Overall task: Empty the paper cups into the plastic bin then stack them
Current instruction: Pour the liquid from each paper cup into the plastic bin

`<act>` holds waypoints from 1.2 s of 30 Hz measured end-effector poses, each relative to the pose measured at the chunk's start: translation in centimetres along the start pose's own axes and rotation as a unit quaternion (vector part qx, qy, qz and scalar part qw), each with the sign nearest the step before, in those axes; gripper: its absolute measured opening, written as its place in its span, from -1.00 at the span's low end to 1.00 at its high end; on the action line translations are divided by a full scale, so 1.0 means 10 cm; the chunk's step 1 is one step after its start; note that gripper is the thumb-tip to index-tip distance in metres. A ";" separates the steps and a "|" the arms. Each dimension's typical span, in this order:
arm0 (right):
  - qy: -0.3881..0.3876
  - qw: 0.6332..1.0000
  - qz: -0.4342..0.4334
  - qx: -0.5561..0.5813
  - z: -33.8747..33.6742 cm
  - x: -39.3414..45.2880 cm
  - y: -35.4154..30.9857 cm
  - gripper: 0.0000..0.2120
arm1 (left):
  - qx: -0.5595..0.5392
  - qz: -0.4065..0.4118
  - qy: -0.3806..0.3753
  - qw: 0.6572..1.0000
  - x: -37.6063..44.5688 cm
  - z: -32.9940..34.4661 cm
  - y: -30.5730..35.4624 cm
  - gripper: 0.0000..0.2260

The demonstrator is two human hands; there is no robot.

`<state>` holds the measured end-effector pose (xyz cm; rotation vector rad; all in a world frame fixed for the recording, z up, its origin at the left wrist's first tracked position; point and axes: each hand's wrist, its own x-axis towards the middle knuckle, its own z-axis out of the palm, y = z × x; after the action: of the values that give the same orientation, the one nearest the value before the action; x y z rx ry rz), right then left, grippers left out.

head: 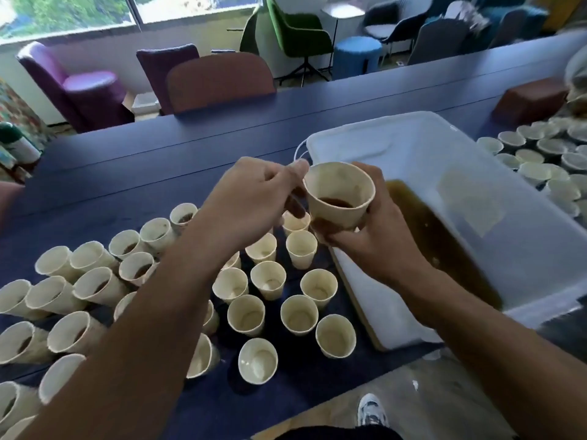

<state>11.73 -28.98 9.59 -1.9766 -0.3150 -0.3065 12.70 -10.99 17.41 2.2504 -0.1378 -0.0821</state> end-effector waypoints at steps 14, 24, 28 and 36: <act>-0.022 0.960 0.135 -0.245 -1.00 0.12 0.64 -0.41 | 0.118 0.077 -0.044 0.989 0.48 0.91 -0.17 -0.65; -0.045 0.872 0.196 -0.446 -1.03 0.22 0.94 -0.52 | 0.224 0.079 -0.135 0.962 0.61 1.14 -0.40 -0.42; -0.039 0.834 0.181 -0.520 -0.96 0.17 1.06 -0.52 | 0.203 0.074 -0.144 0.966 0.65 1.14 -0.48 -0.44; -0.050 0.796 0.158 -0.582 -0.89 0.11 1.16 -0.50 | 0.155 0.079 -0.131 0.976 0.65 1.21 -0.59 -0.45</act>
<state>16.21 -41.68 3.80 -3.2196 0.2392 -0.1753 18.25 -17.45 5.10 2.5205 -0.5015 -0.2906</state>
